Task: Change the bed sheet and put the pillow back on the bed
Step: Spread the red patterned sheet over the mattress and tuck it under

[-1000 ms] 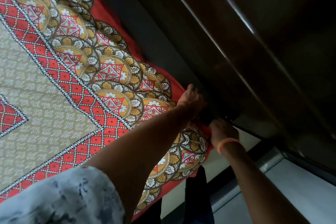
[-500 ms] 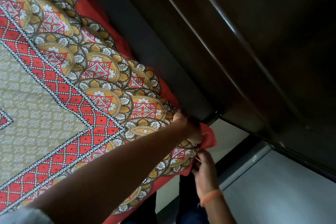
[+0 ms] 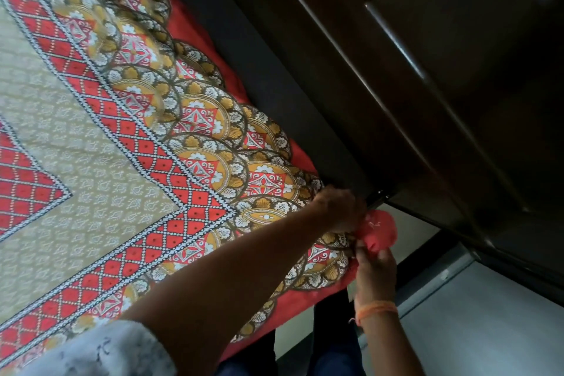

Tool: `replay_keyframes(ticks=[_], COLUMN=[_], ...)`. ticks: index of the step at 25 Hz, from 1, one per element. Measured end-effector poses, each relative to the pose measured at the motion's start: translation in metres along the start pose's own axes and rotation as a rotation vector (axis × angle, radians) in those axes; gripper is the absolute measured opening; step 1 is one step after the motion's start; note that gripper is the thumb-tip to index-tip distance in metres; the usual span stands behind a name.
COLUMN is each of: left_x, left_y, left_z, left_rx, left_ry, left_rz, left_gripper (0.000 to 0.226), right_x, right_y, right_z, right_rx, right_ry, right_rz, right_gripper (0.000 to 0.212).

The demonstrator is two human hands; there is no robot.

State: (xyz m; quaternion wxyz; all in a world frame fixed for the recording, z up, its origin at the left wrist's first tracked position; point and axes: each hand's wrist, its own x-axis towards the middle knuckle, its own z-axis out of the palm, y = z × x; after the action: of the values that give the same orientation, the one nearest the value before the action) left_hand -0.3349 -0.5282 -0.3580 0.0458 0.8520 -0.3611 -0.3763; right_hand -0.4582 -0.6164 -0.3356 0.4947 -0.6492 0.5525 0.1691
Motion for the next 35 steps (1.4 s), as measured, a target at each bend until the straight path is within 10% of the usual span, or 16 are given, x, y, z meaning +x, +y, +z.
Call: replay_keyframes(ticks=[6,9,14,22,27,30,32,35], left_x=[-0.045,-0.085,-0.172,-0.182,-0.161,-0.123,-0.100,-0.085], left_y=[0.000,-0.007,0.005,0.064,0.099,0.113,0.125,0.132], left_z=[-0.022,-0.022,0.064,0.104,0.077,0.077,0.073,0.050], left_rx=[-0.316,-0.417,-0.861,-1.005,-2.161,-2.879,-2.984,-3.024], left_ry=[0.574,0.880,0.841,1.028,1.059,1.820,1.910,1.895], left_rz=[-0.059,-0.568,-1.383,-1.727,-2.422,-1.957,-1.661,-1.737], left_gripper=[0.022,0.025,0.040,0.056,0.129,0.140,0.118,0.098], right_x=[0.007,-0.011,-0.037,-0.069,-0.072,-0.054,-0.051,-0.057], right_y=[-0.091,-0.121,-0.109,-0.092,-0.107,-0.133,-0.148,-0.165], right_z=[0.018,0.052,0.085,0.088,0.064,0.062,0.062,0.065], right_rx=[-0.235,-0.379,-0.981,-1.313,-1.755,-2.008,-2.098,-2.170], right_ry=[-0.079,-0.371,-0.459,-0.386,-0.663,-0.817,-0.938,-1.022], right_rz=[-0.220,-0.305,-0.491,-1.119,-1.373,-1.578,-1.674,-1.711], right_gripper=[0.034,0.038,0.109,0.077,0.072,0.082,0.090,0.089])
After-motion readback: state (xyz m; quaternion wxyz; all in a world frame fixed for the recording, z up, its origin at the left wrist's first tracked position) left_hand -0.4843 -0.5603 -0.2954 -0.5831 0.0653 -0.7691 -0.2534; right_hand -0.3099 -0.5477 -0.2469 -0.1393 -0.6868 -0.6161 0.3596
